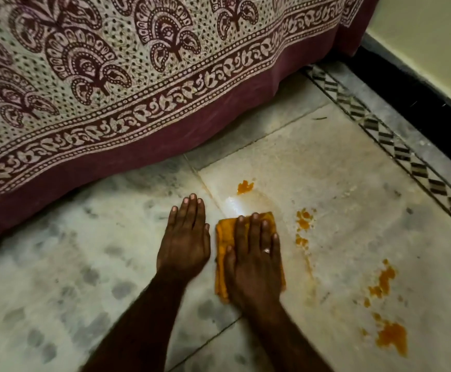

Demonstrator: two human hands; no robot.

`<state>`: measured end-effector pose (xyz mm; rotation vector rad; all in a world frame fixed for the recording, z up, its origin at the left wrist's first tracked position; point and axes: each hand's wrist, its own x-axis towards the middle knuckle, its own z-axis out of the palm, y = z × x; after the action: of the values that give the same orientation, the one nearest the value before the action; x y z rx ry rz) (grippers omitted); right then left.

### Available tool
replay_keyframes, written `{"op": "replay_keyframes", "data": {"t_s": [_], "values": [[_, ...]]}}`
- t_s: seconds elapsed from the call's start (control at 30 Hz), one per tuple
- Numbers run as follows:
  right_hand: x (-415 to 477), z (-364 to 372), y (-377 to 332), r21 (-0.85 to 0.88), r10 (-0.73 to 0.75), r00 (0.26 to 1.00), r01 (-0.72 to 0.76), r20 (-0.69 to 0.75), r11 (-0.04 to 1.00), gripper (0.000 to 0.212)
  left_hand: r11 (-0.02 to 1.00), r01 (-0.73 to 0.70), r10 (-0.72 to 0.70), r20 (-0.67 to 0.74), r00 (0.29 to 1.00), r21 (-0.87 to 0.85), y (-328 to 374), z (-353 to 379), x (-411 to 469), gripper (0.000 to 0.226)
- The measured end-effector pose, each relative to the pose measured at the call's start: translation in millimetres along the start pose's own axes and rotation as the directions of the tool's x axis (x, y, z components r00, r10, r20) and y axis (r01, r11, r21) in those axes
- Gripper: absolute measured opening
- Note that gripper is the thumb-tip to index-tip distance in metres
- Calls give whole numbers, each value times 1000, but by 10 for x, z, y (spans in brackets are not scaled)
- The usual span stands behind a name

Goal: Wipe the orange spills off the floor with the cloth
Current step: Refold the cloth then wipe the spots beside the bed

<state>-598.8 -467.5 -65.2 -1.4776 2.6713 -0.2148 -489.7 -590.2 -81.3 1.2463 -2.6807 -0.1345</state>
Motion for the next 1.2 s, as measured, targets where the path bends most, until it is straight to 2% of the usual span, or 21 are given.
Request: {"op": "replay_keyframes", "data": {"t_s": [0.13,0.27,0.43,0.53,0.63,0.7,0.87,0.9,1.0,1.03,1.13,1.2], "values": [[553,37,-114,62,-197,980,196,-3,979,64,999,-29,30,-4,1000,38,-30,33,-30,57],[1003,9,31,30,-150,989,150,2,988,62,1000,2,-2,18,1000,6,-9,-19,-4,58],[456,-32,203,9,-6,1000,6,1,1000,66,1000,1,-1,44,999,0,-16,-28,3,58],[183,-31,37,38,-91,996,91,0,995,66,1000,7,-6,55,998,-19,-30,-14,-6,58],[558,26,-84,66,-199,980,200,-19,978,63,1000,-10,11,60,998,-16,-56,-15,-11,57],[950,71,-67,72,-216,976,218,-36,973,62,999,12,-9,70,998,-40,-41,-53,23,57],[1397,-9,284,103,-109,994,109,-7,989,63,994,105,-101,98,990,-31,165,-86,97,60],[1383,-36,365,104,-66,998,67,-14,992,64,995,94,-90,100,991,-34,221,-79,156,60],[1111,-88,628,83,110,993,-106,-49,991,65,991,-116,125,150,981,-65,525,-10,397,58],[944,-115,691,76,152,987,-147,-59,986,65,986,-146,158,158,975,-83,640,15,475,57],[342,-133,686,44,192,978,-189,-81,981,66,990,-89,106,163,981,-105,856,77,557,57],[196,-107,558,39,166,983,-164,-72,986,66,990,-129,136,134,982,-62,821,98,511,61]]}}
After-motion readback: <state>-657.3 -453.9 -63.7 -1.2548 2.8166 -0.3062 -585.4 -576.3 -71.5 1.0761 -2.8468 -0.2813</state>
